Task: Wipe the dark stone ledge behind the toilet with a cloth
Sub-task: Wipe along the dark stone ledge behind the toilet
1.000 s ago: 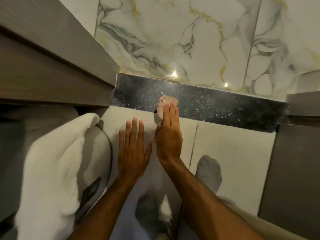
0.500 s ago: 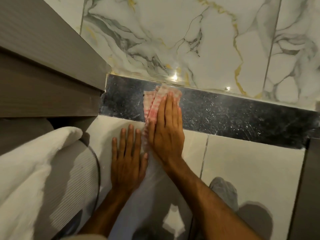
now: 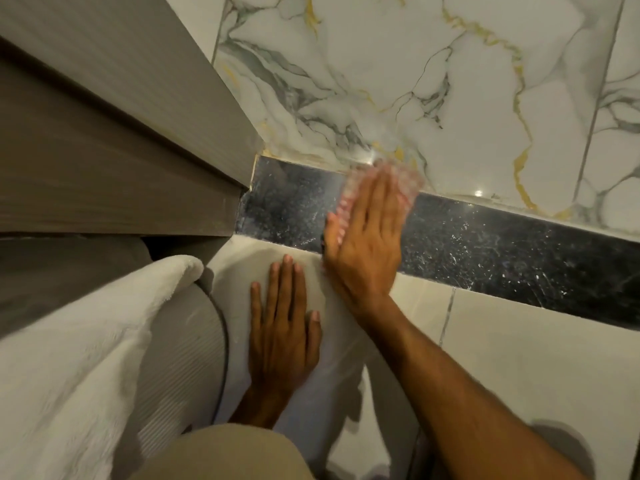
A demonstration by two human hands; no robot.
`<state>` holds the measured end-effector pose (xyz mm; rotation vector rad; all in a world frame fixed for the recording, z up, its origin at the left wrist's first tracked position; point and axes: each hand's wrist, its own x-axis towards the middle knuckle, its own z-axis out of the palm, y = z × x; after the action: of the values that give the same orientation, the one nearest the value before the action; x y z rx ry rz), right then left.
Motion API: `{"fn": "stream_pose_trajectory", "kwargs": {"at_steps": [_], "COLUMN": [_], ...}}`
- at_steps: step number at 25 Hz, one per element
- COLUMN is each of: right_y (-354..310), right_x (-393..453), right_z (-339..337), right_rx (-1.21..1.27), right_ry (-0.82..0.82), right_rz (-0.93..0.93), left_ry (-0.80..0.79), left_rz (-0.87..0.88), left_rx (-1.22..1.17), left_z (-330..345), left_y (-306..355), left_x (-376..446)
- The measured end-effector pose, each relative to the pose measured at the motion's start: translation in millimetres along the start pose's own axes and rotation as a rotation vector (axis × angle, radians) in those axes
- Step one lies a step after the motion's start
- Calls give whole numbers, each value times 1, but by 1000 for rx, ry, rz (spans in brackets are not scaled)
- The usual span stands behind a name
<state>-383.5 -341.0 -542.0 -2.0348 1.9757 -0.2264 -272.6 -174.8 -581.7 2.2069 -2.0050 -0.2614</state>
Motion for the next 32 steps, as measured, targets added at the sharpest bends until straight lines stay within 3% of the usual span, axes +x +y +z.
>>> {"fn": "stream_pose_trajectory", "kwargs": {"at_steps": [4, 5, 8, 11, 14, 17, 18, 20, 22, 23, 25, 28, 30, 32], "right_y": [-6, 10, 46, 3, -31, 18, 37, 41, 3, -19, -33, 20, 43, 21], "right_x": [-9, -21, -32, 6, 9, -29, -30, -7, 24, 30, 19, -20, -21, -3], "right_z": [6, -2, -21, -10, 8, -8, -16, -20, -12, -5, 5, -8, -16, -11], "right_rx": [-62, -77, -99, -92, -86, -115, -117, -130, -124, -124, -118, -92, -119, -122], "right_ry": [-131, -163, -141, -73, -196, -252, -241, -177, -111, -140, -210, -263, -208, -106], "right_rz": [-515, -565, -381, -197, -519, -823, -831, -654, -404, -364, -519, -816, -786, -548], "left_ry": [19, 19, 7, -10, 15, 18, 15, 12, 14, 17, 27, 22, -8, -19], "left_rz": [-91, -84, -100, -140, -218, -209, -206, -214, -212, -206, -194, -180, -169, -158], "left_rx": [61, 64, 64, 82, 50, 77, 69, 89, 108, 103, 93, 133, 150, 154], "left_z": [-4, -6, -13, -15, -13, -14, -14, -14, -13, -13, -12, -13, -15, -14], "left_y": [4, 6, 10, 11, 12, 13, 13, 13, 11, 10, 11, 13, 12, 11], "left_x": [-4, -4, 0, 0, -3, -6, -6, -4, -5, -5, -5, -4, -4, -4]}}
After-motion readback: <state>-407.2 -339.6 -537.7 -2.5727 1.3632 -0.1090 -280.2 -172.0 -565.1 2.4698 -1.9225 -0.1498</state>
